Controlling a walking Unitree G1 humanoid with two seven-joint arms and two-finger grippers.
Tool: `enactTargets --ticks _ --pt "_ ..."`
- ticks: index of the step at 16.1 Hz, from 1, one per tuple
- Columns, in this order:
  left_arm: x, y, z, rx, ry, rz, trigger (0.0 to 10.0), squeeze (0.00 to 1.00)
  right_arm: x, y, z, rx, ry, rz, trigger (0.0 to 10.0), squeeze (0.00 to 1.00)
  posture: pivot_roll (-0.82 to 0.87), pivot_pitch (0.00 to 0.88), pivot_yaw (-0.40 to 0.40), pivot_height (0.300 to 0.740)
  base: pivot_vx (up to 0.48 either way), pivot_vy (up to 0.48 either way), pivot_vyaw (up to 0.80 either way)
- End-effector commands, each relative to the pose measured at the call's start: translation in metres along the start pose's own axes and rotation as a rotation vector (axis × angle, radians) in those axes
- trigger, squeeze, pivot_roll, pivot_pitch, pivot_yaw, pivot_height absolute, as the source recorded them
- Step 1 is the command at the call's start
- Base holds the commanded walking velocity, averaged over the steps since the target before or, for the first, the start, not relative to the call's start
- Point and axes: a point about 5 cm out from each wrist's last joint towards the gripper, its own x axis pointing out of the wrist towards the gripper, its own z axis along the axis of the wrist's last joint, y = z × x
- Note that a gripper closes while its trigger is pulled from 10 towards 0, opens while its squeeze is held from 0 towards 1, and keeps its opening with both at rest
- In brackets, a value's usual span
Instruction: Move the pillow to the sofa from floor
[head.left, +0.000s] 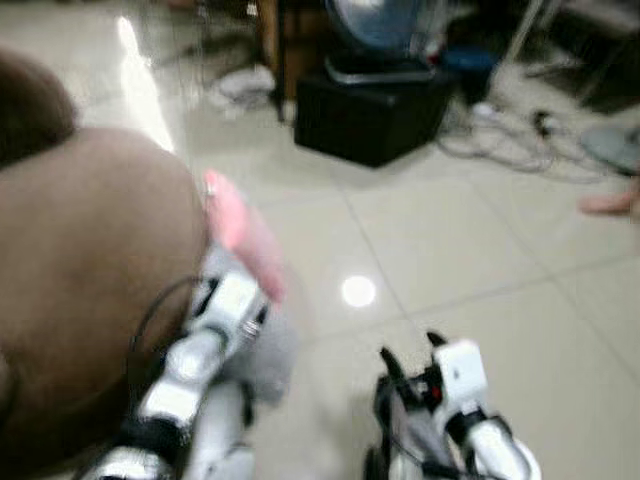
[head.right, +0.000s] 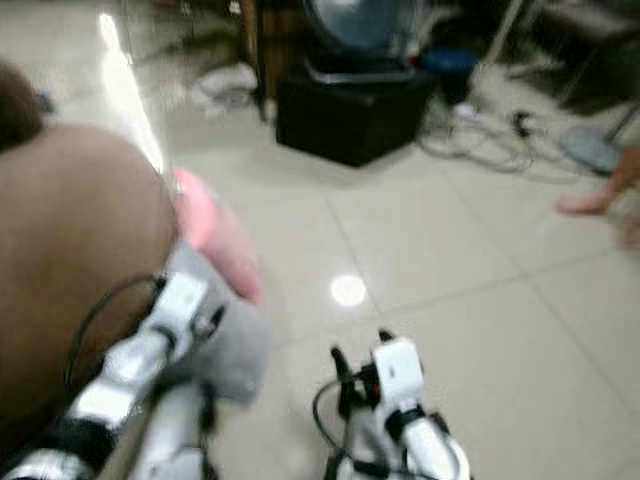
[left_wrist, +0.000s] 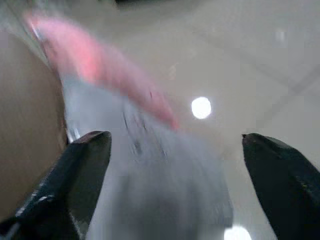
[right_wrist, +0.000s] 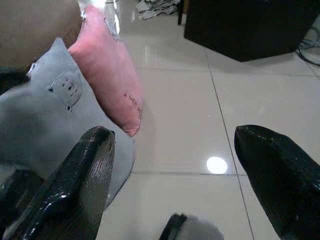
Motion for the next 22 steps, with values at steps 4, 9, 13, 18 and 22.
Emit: enactTargets --ticks 4,9,13,18,22 --pt "0.003 -0.002 -0.022 -0.061 0.136 0.039 10.0 1.0 0.001 0.001 0.003 -0.036 0.019 0.061 10.0 0.0 0.02 0.128 -0.081 0.561 0.0 0.0 0.0" --pt "0.006 0.023 -0.023 0.039 0.181 0.228 10.0 1.0 -0.005 0.018 0.019 -0.052 -0.023 0.295 10.0 0.0 -0.05 0.203 -0.099 0.561 0.0 0.0 0.0" --pt "-0.001 0.038 -0.036 0.101 0.252 0.236 10.0 1.0 -0.013 0.04 0.028 -0.106 -0.018 0.538 10.0 0.0 -0.09 0.275 -0.135 0.561 0.0 0.0 0.0" --pt "-0.003 0.053 -0.034 0.134 0.25 0.385 10.0 0.0 -0.017 0.041 0.043 -0.111 -0.041 0.564 10.0 0.0 -0.15 0.324 -0.178 0.561 0.0 0.0 0.0" --pt "-0.004 0.067 -0.026 0.205 0.244 0.469 10.0 0.0 -0.038 0.045 0.039 -0.137 0.031 0.661 10.0 0.0 -0.2 0.339 -0.196 0.561 0.0 0.0 0.0"
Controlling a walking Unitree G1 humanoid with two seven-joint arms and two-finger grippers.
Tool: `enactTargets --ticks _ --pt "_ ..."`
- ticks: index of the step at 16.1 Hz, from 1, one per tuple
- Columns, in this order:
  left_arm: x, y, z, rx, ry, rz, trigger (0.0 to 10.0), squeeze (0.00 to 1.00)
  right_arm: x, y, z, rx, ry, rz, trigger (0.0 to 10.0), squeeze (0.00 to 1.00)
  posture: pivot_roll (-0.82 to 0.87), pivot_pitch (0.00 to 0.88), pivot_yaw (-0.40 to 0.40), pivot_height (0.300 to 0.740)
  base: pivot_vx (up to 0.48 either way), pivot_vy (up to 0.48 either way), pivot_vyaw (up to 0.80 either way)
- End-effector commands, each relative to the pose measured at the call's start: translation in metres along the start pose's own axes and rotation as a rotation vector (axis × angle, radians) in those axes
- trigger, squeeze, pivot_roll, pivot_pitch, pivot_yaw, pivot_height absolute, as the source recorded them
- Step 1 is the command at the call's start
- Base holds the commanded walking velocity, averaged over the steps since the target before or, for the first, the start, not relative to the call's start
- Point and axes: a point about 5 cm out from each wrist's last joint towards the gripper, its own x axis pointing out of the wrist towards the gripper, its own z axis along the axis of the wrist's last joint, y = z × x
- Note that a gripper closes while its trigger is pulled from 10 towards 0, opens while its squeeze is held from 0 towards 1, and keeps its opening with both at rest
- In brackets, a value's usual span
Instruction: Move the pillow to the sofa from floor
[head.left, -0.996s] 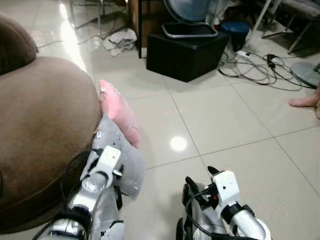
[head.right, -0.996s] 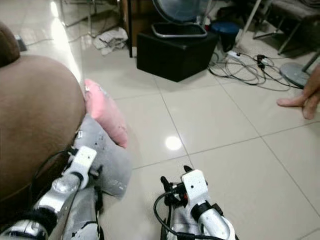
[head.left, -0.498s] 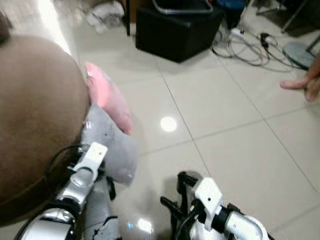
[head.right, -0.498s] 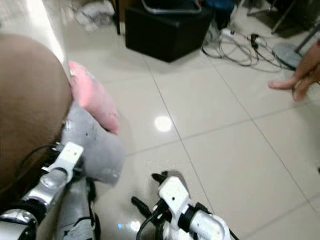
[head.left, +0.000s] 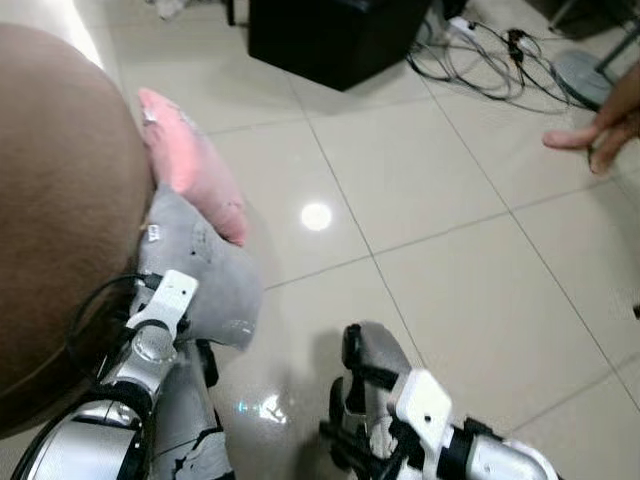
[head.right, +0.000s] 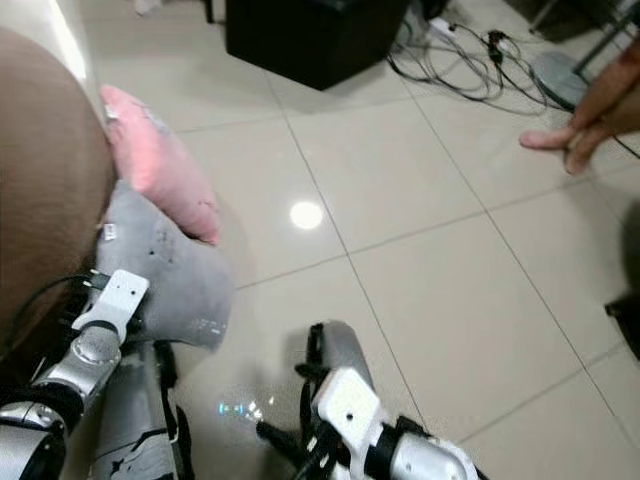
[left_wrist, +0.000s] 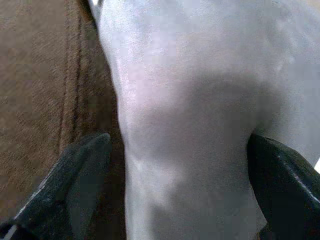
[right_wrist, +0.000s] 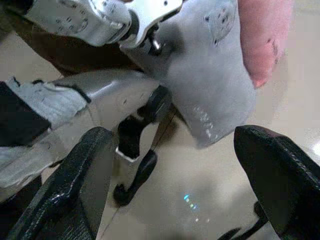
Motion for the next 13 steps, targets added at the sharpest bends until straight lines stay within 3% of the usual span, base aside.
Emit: enactTargets --ticks 1,2,3,13 --pt "-0.0022 -0.0059 -0.0061 0.021 0.027 -0.016 10.0 0.0 -0.0052 0.0031 0.0012 0.003 0.013 0.012 10.0 0.0 -0.2 0.341 -0.198 0.561 0.0 0.0 0.0" --pt "-0.0022 -0.0062 -0.006 0.019 0.028 -0.02 7.6 0.0 -0.006 0.0032 0.0015 0.003 0.014 0.012 10.0 0.0 -0.2 0.343 -0.199 0.561 0.0 0.0 0.0" --pt "-0.0019 -0.0061 -0.005 0.008 0.027 -0.021 0.0 0.0 -0.0076 0.0033 0.002 0.007 0.019 0.013 10.0 0.0 -0.2 0.345 -0.199 0.561 0.0 0.0 0.0" --pt "-0.0021 -0.0091 -0.0034 -0.014 0.023 -0.044 0.0 0.0 -0.0063 -0.0002 0.0038 0.011 0.021 0.001 10.0 0.0 -0.19 0.344 -0.189 0.561 0.0 0.0 0.0"
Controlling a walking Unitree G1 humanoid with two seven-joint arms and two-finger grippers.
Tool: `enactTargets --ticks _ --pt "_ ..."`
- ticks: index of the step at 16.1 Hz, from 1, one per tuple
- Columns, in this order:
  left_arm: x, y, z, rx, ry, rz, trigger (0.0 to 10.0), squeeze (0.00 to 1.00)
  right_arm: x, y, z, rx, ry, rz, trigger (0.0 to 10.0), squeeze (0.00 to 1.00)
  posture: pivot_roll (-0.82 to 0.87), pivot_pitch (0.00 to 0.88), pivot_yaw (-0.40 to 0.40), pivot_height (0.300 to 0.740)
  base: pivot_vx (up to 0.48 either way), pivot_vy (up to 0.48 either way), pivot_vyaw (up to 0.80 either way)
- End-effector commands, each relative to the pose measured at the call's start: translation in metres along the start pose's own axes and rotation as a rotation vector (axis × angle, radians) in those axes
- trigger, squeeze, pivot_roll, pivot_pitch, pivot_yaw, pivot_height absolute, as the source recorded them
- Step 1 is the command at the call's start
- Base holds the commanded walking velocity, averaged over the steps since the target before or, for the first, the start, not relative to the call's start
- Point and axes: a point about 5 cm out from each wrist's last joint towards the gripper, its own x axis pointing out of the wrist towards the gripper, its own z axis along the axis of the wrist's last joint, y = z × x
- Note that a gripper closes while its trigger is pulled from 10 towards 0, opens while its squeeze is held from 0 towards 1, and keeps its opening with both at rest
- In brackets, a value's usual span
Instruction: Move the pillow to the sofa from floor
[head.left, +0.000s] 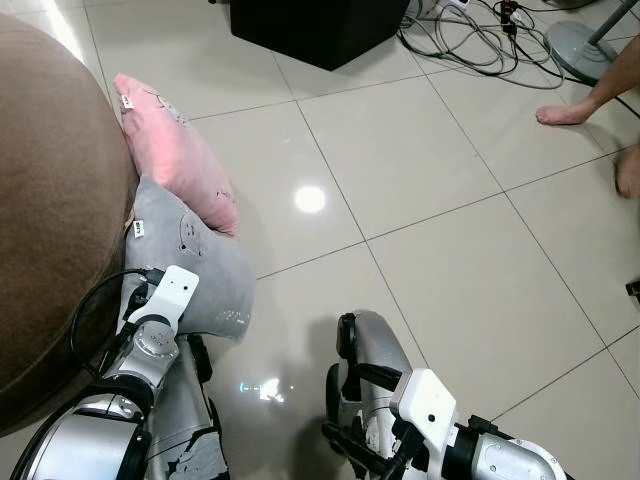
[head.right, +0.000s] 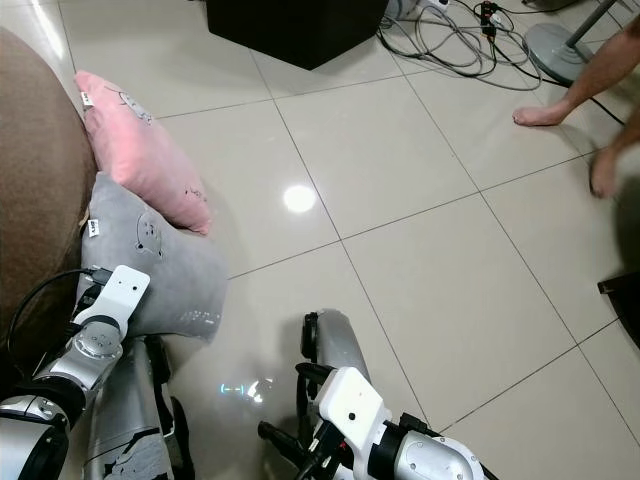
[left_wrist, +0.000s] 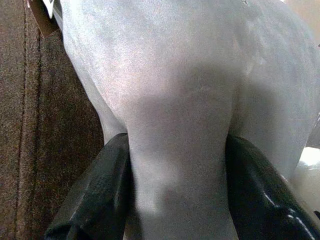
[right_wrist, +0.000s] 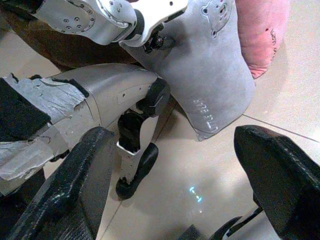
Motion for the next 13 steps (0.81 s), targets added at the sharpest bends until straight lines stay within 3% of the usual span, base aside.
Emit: enactTargets --ticks 1,9,13 --pt "-0.0033 -0.0097 -0.0078 -0.016 0.031 -0.043 0.0 0.0 -0.0026 0.0009 -0.0033 0.026 0.016 -0.003 10.0 0.0 -0.19 0.343 -0.189 0.561 0.0 0.0 0.0" --pt "-0.0037 -0.0137 -0.0059 -0.049 0.03 -0.074 0.0 0.0 -0.0017 -0.0035 -0.0042 0.018 0.018 -0.01 10.0 0.0 -0.18 0.327 -0.186 0.561 0.0 0.0 0.0" --pt "-0.0044 -0.018 -0.0008 -0.111 0.0 -0.102 0.0 0.0 0.0014 -0.0074 -0.0056 0.008 0.018 -0.017 10.0 0.0 -0.17 0.302 -0.173 0.561 0.0 0.0 0.0"
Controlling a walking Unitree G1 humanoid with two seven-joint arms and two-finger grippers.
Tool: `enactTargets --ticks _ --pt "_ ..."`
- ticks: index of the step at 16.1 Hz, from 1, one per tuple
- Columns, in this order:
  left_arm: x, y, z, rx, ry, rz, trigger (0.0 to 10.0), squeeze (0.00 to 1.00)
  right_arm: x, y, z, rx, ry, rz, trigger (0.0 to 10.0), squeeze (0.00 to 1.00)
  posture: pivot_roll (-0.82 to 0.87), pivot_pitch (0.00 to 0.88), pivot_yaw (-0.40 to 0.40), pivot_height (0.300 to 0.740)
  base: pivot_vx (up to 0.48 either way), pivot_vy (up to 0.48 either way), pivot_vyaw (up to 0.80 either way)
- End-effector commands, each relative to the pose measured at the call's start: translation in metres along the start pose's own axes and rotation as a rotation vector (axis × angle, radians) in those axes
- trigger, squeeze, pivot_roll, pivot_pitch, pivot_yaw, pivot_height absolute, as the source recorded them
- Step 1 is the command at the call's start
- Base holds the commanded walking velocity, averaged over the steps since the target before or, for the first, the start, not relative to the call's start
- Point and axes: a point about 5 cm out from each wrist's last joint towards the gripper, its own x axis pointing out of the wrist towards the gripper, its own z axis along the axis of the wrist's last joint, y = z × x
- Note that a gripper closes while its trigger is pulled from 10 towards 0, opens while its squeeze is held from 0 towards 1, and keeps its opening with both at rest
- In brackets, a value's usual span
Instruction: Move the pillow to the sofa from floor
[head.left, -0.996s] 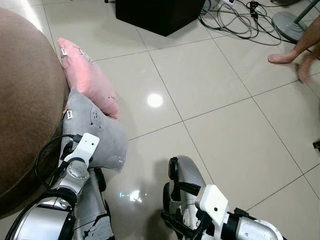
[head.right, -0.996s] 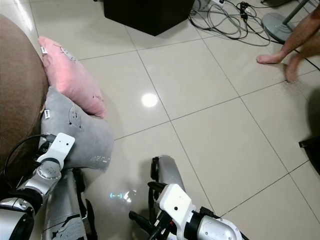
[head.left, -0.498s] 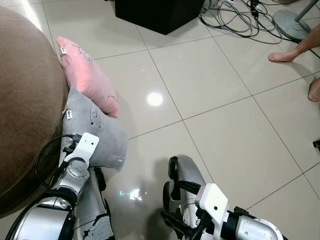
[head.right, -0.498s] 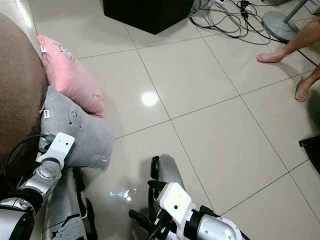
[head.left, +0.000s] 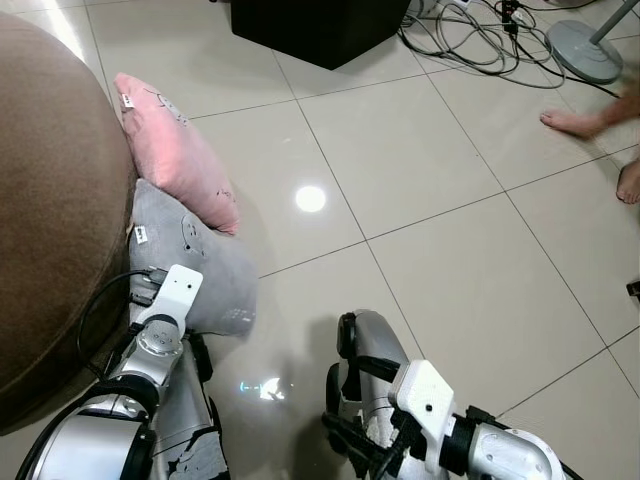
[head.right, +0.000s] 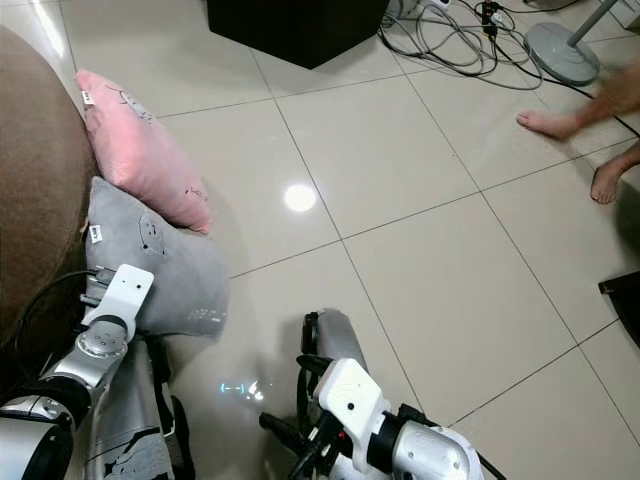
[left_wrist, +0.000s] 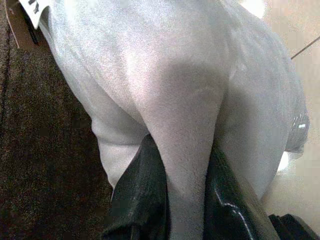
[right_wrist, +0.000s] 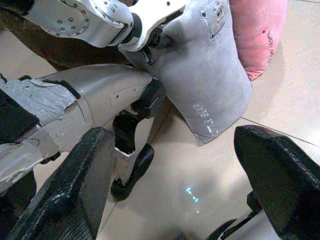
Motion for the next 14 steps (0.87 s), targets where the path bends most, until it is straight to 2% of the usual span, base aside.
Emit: enactTargets --ticks 1,4,7,8,9,10,11,13,14 --pt "-0.002 -0.011 0.0 -0.075 -0.01 -0.039 0.0 0.0 -0.003 -0.001 -0.005 0.008 0.017 -0.022 10.0 0.0 -0.16 0.289 -0.162 0.561 0.0 0.0 0.0" --pt "-0.006 -0.027 0.03 -0.3 -0.193 -0.127 0.0 0.0 -0.005 -0.017 -0.005 0.02 -0.019 -0.176 10.0 0.0 -0.09 0.214 -0.134 0.561 0.0 0.0 0.0" --pt "-0.011 -0.034 0.055 -0.421 -0.323 -0.201 0.0 0.0 -0.006 -0.025 0.0 0.037 -0.065 -0.268 10.0 0.0 -0.05 0.182 -0.126 0.561 0.0 0.0 0.0" --pt "-0.027 -0.04 0.09 -0.534 -0.516 -0.315 0.0 0.0 -0.009 -0.033 0.007 0.026 -0.106 -0.361 10.0 0.0 -0.02 0.141 -0.113 0.561 0.0 0.0 0.0" --pt "-0.035 -0.04 0.104 -0.568 -0.598 -0.354 0.0 0.0 -0.01 -0.037 0.01 0.013 -0.113 -0.405 10.0 0.0 -0.02 0.13 -0.109 0.561 0.0 0.0 0.0" --pt "-0.052 -0.037 0.127 -0.625 -0.725 -0.414 0.0 0.0 -0.012 -0.046 0.014 -0.004 -0.131 -0.489 10.0 0.0 -0.01 0.1 -0.1 0.561 0.0 0.0 0.0" --pt "-0.068 -0.027 0.147 -0.641 -0.84 -0.438 0.0 0.0 -0.015 -0.055 0.02 -0.009 -0.167 -0.581 10.0 0.0 0.0 0.074 -0.094 0.561 0.0 0.0 0.0" --pt "-0.091 -0.004 0.175 -0.626 -0.993 -0.393 0.0 0.0 -0.023 -0.07 0.031 0.009 -0.231 -0.736 10.0 0.0 0.02 0.037 -0.084 0.575 0.0 0.0 0.0" --pt "-0.094 0.001 0.178 -0.616 -1.008 -0.383 3.5 0.0 -0.023 -0.072 0.034 0.004 -0.246 -0.759 10.0 0.0 0.02 0.037 -0.084 0.58 0.0 0.0 0.0"
